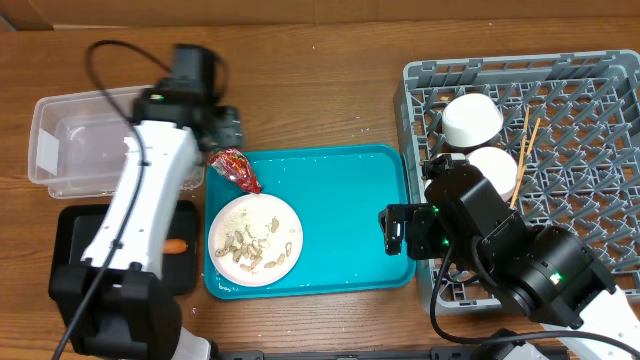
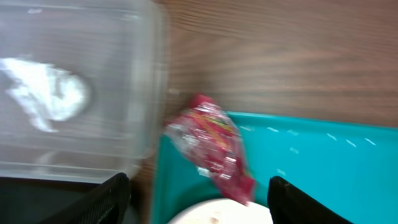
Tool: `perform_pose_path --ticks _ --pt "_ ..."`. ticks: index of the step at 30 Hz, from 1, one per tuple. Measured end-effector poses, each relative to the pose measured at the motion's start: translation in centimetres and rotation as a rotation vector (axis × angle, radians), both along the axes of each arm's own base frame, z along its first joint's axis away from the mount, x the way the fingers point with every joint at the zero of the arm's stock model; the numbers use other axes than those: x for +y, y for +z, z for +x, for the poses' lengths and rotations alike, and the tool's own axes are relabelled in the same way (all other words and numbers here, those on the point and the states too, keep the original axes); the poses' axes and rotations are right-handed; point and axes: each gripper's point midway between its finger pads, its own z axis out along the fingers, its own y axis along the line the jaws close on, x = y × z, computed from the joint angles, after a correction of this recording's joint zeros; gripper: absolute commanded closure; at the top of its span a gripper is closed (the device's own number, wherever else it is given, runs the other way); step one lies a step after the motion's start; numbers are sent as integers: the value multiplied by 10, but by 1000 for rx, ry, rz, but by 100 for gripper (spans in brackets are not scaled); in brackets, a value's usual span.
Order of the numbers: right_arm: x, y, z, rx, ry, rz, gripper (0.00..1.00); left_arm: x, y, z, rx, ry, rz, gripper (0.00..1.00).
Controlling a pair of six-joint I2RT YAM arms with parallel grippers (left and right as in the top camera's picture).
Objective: Sort waste into correct bins and load items into the dishwasher
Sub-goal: 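Carry the red wrapper into the clear plastic bin and release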
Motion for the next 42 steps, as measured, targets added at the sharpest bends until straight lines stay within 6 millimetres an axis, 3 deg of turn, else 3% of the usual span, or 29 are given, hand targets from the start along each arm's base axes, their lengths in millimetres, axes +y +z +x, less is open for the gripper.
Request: perform_pose_path --ticks 3,6,12,14,16,21,26,29,33,35,38,40,41,42 --pt "-1 -1 -1 5 -1 -5 0 -26 -13 -6 15 -23 17 28" --pt "-2 -2 -2 10 -1 -8 0 -44 -47 -8 51 -27 40 29" --pt "-2 -2 -2 11 -1 -8 0 -45 -126 -16 196 6 97 38" --pt "-2 -2 -2 11 -1 -8 0 -43 -141 -18 223 17 106 48" --pt "-2 -2 -2 11 -1 -8 0 -43 -148 -18 232 30 106 66" --pt "-2 -2 -2 11 -1 -8 0 -41 -148 -21 248 36 114 94" --pt "-2 -2 -2 11 -1 -8 0 -43 -122 -13 244 37 113 96" --pt "-2 -2 -2 12 0 -8 0 -50 -78 9 147 30 83 96" --pt "-2 -2 -3 14 0 -10 0 -45 9 35 -48 39 35 96" --pt "-2 -2 -3 15 0 -10 0 -29 46 37 -130 77 22 96" --pt "-2 -3 -3 15 0 -11 0 15 74 30 -180 200 17 94" --pt "-2 -3 -3 15 -1 -11 0 45 74 30 -183 290 16 76" --pt "-2 -3 -3 15 0 -11 0 61 68 32 -174 338 17 60" --pt "-2 -3 -3 15 -1 -11 0 75 60 33 -158 375 17 52"
